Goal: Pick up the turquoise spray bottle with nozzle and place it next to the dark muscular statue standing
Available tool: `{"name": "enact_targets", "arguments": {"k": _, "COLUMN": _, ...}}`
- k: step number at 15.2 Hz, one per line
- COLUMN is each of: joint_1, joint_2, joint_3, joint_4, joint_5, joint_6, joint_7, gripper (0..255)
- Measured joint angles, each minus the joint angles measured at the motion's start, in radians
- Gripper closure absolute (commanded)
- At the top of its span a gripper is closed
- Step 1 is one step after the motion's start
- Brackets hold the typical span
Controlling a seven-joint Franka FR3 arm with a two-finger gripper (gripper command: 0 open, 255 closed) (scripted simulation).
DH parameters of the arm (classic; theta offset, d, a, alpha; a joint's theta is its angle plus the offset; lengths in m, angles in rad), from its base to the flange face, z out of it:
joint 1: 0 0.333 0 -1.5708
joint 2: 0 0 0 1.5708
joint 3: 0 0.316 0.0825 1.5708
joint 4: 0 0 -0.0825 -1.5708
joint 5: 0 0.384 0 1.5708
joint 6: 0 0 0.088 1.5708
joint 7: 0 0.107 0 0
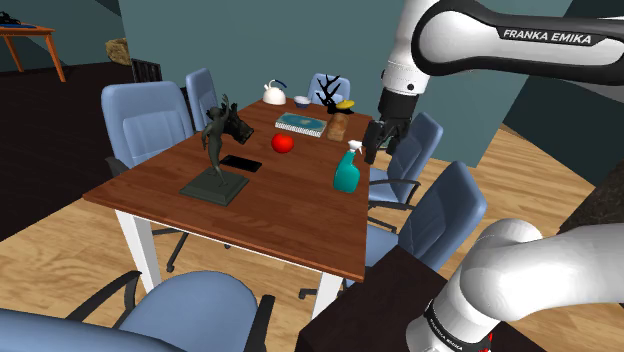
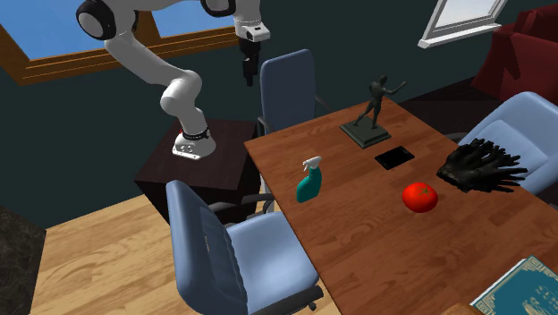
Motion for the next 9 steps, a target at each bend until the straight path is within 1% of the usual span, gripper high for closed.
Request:
{"name": "enact_targets", "arguments": {"k": 1, "joint_1": 0.0, "joint_2": 0.0, "joint_3": 0.0, "joint_4": 0.0, "joint_5": 0.0, "joint_6": 0.0, "joint_7": 0.0, "gripper": 0}}
{"name": "enact_targets", "arguments": {"k": 3, "joint_1": -0.004, "joint_2": -0.011, "joint_3": -0.032, "joint_4": -0.028, "joint_5": -0.015, "joint_6": 0.035, "joint_7": -0.043, "gripper": 0}}
{"name": "enact_targets", "arguments": {"k": 5, "joint_1": -0.009, "joint_2": -0.023, "joint_3": -0.078, "joint_4": -0.07, "joint_5": -0.037, "joint_6": 0.092, "joint_7": -0.108, "gripper": 0}}
{"name": "enact_targets", "arguments": {"k": 9, "joint_1": -0.02, "joint_2": -0.001, "joint_3": -0.194, "joint_4": -0.131, "joint_5": -0.083, "joint_6": 0.233, "joint_7": -0.26, "gripper": 0}}
